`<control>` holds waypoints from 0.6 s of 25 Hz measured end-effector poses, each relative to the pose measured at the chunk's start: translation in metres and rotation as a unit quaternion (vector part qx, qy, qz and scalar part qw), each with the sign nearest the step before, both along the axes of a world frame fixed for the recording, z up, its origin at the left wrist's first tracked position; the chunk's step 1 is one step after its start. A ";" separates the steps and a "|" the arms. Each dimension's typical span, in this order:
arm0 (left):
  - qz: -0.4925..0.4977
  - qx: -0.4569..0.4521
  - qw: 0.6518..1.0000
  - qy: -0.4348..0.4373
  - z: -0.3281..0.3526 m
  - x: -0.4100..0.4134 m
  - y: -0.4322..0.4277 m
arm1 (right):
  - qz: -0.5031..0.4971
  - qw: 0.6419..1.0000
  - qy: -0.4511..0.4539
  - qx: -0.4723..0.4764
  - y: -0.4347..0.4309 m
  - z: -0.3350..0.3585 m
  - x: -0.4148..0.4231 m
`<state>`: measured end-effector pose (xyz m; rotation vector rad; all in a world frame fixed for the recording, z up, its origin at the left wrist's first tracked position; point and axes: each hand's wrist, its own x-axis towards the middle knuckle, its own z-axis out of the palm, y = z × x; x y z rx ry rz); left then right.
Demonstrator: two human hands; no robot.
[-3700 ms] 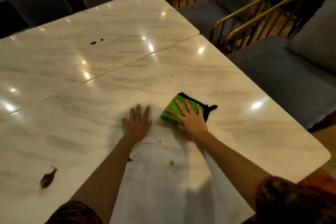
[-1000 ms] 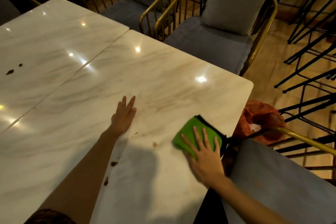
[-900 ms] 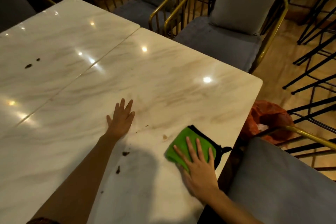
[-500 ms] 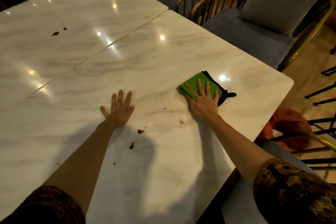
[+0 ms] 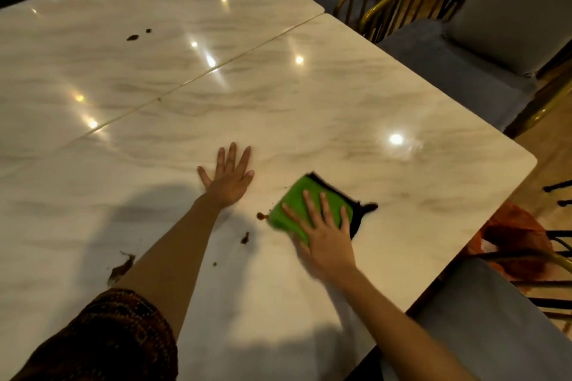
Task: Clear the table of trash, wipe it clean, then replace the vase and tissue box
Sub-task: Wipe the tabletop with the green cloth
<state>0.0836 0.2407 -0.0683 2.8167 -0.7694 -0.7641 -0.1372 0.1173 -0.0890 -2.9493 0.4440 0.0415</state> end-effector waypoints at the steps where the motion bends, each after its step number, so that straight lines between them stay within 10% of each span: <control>1: -0.002 0.000 1.000 -0.003 -0.001 0.000 0.000 | -0.022 1.000 0.015 0.015 -0.018 0.001 0.025; 8: 0.003 -0.002 1.000 -0.001 -0.005 0.000 -0.001 | -0.063 0.995 0.070 0.033 -0.055 0.006 0.123; 15: -0.051 -0.012 0.999 -0.007 0.016 0.024 0.021 | 0.082 0.996 0.023 0.013 0.077 0.001 -0.006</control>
